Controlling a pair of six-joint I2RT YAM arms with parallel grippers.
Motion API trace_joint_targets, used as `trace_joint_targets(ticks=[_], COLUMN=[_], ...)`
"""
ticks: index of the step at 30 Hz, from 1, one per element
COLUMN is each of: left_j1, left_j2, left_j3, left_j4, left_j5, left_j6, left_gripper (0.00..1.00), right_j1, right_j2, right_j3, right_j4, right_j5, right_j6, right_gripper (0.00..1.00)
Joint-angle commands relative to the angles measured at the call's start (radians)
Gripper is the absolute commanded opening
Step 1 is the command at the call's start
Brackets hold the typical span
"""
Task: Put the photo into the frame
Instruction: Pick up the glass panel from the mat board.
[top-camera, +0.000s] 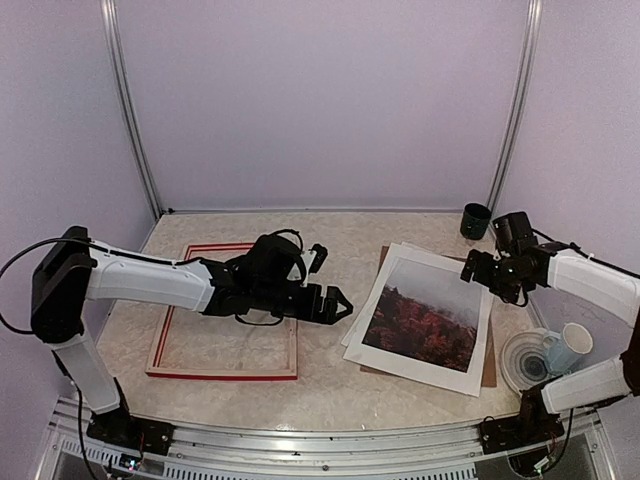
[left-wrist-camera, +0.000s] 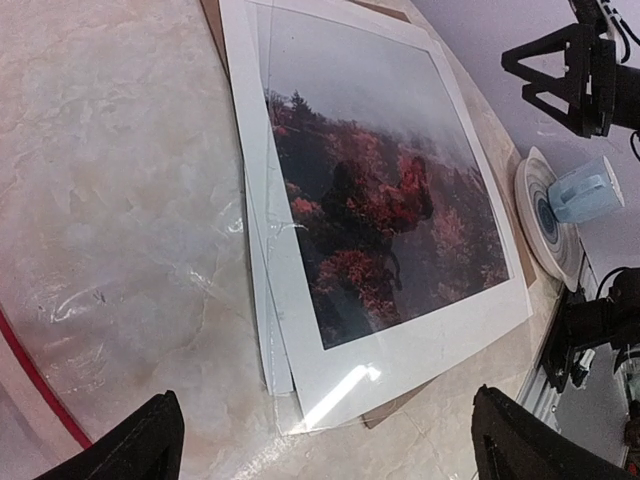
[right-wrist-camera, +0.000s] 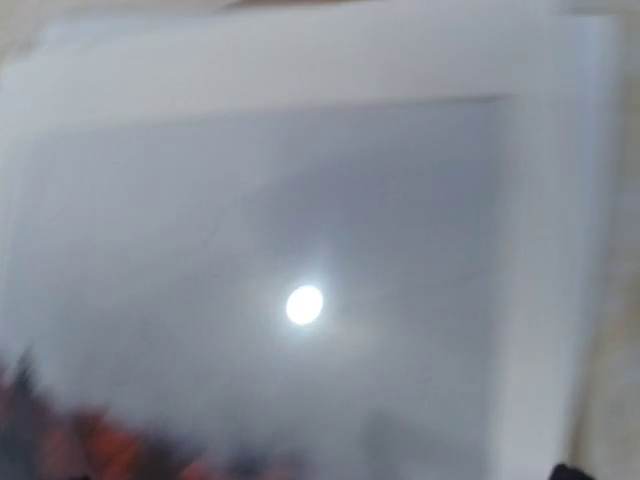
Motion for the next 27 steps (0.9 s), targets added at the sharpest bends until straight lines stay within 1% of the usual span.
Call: trace_joint_targets(ticks=[1,4,8,19,27], left_j1=[-0.006,-0.005,-0.006,-0.036,-0.055], left_j2=[0.045,0.075,0.128,0.279,0.368], left_j3=[0.050,0.098,0.172,0.327,0.412], left_j4=[-0.015,-0.017,-0.027,-0.031,-0.048], left_j5=[0.026,0.041,0.072,0.197,0.251], left_j6=[0.001,0.012,0.028,0.047,0.064], left_gripper=[0.99,0.99,0.99,0.99,0.99], right_j1=[-0.097,-0.145,-0.174,-0.199,-0.214], right_j2=[-0.006,0.017,0.051,0.132,0.192], right_j3=[-0.015,-0.009,-0.020,-0.055,-0.062], right_j4=[-0.003,-0.011,-0.018,0.016,0.060], right_j5=[0.075,0.088,0.115,0.111,0.057], right_j6=[0.029,0.021,0.021,0.016,0.013], right_gripper=[0.99,0.99,0.99,0.99,0.99])
